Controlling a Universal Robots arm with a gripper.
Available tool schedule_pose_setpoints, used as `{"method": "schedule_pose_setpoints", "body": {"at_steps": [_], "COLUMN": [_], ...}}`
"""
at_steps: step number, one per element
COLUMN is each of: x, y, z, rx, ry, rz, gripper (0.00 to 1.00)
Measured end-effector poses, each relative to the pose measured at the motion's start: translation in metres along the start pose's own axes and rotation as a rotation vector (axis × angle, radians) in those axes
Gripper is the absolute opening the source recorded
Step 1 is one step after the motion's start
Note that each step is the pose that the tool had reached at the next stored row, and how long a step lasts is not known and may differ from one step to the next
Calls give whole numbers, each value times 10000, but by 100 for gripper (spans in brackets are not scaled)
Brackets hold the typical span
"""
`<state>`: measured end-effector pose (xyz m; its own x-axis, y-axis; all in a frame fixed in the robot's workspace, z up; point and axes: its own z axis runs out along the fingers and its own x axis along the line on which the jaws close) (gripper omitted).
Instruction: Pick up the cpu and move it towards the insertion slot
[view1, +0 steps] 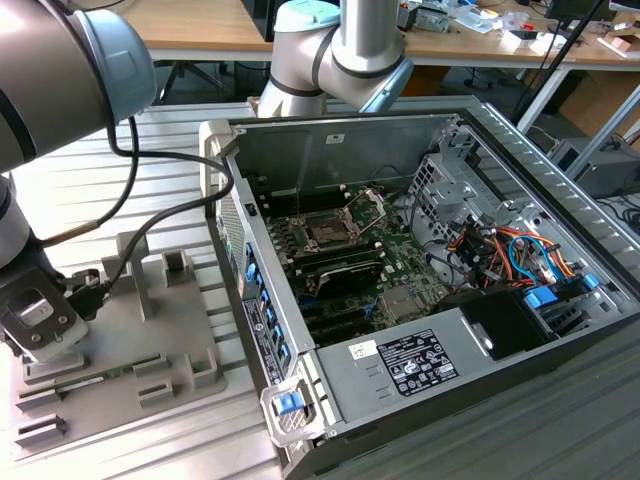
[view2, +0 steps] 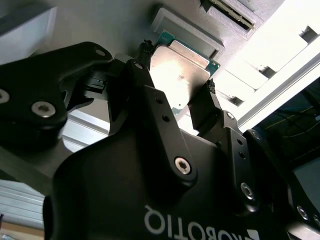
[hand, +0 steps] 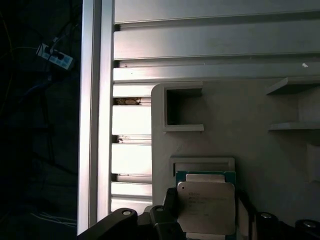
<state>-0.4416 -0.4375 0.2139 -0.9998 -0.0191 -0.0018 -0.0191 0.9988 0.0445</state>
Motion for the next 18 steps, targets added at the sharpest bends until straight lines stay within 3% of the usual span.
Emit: {"method": "schedule_pose_setpoints", "body": {"at_steps": [18], "x": [0], "y": [4], "z": [-101], "rx": [-9], "ry": [-1], "rz": [0], "gripper": [55]}}
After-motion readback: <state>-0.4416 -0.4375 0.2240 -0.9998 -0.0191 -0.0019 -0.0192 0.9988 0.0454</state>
